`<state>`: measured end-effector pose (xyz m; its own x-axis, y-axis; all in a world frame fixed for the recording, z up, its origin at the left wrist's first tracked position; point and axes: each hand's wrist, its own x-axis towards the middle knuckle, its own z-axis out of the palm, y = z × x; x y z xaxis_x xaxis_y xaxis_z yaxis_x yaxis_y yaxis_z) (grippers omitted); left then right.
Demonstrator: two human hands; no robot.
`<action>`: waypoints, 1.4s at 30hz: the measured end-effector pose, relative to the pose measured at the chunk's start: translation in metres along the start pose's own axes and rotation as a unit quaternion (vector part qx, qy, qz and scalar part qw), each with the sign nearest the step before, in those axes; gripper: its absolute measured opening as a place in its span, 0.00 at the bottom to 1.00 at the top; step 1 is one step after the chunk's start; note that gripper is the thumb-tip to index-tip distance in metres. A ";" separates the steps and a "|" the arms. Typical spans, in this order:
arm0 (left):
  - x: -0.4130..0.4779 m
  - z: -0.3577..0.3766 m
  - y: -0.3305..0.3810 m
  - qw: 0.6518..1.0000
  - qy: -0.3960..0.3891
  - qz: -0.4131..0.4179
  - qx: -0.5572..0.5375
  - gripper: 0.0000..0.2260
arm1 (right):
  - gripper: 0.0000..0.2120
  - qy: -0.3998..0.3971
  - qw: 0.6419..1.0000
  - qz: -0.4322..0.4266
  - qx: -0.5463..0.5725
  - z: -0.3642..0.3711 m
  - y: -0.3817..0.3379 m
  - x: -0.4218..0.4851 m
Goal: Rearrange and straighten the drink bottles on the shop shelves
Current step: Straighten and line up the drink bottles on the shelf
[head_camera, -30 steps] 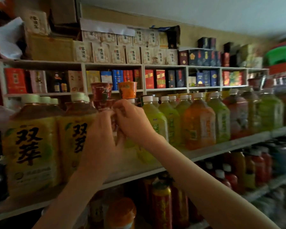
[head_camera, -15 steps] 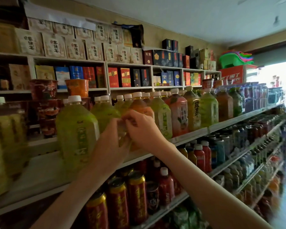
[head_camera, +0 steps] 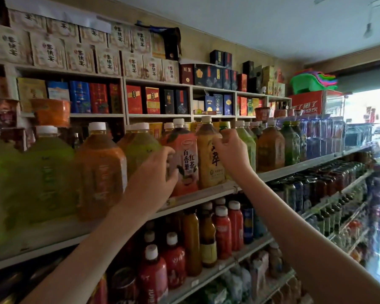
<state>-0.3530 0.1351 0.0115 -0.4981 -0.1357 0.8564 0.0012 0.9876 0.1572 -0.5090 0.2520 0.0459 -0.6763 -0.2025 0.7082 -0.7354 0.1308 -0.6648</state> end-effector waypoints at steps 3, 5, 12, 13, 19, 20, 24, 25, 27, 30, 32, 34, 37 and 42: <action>0.017 0.015 0.003 0.999 -0.012 0.014 0.046 0.15 | 0.25 -0.013 0.999 0.021 0.024 0.008 0.017 0.041; 0.029 0.025 0.002 0.997 -0.012 0.018 0.068 0.14 | 0.29 -0.032 0.999 0.020 0.037 0.018 0.020 0.070; 0.061 0.045 -0.014 0.998 0.003 0.028 0.059 0.13 | 0.17 -0.096 0.995 0.008 0.009 0.051 0.036 0.121; 0.063 0.047 -0.015 0.998 0.013 0.025 0.059 0.12 | 0.16 -0.083 0.997 -0.005 0.002 0.053 0.038 0.121; 0.072 0.055 -0.015 0.999 0.038 -0.013 0.028 0.12 | 0.14 0.026 0.998 -0.058 -0.011 0.043 0.035 0.107; 0.074 0.056 -0.014 0.999 0.034 -0.019 0.026 0.11 | 0.14 0.041 0.997 -0.064 -0.005 0.037 0.033 0.102; 0.075 0.062 0.000 0.994 -0.009 -0.089 -0.064 0.21 | 0.13 0.090 0.989 -0.114 -0.004 0.010 0.015 0.087; 0.073 0.062 0.007 0.986 -0.033 -0.115 -0.115 0.26 | 0.13 0.097 0.987 -0.126 -0.005 0.003 0.009 0.083; 0.071 0.062 0.022 0.970 -0.070 -0.139 -0.185 0.32 | 0.13 0.104 0.985 -0.139 -0.004 -0.011 -0.007 0.076; 0.068 0.059 0.044 0.951 -0.079 -0.135 -0.267 0.32 | 0.11 0.084 0.986 -0.143 0.012 -0.030 -0.030 0.059; 0.062 0.055 0.057 0.946 -0.061 -0.131 -0.291 0.30 | 0.09 0.056 0.987 -0.145 0.041 -0.039 -0.042 0.044; 0.052 0.046 0.064 0.943 -0.025 -0.122 -0.310 0.21 | 0.11 0.021 0.987 -0.147 0.055 -0.044 -0.053 0.031; 0.034 0.026 0.064 0.930 -0.037 -0.143 -0.338 0.25 | 0.14 -0.048 0.986 -0.156 0.032 -0.048 -0.067 0.016; 0.000 -0.029 0.053 0.913 -0.074 -0.190 -0.353 0.21 | 0.16 -0.140 0.977 -0.152 0.053 -0.028 -0.083 -0.006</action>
<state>-0.3278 0.1851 0.0343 -0.6912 -0.3946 0.6055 0.3355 0.5668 0.7524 -0.4446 0.2693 0.1034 -0.3783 -0.4764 0.7937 -0.8821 -0.0744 -0.4651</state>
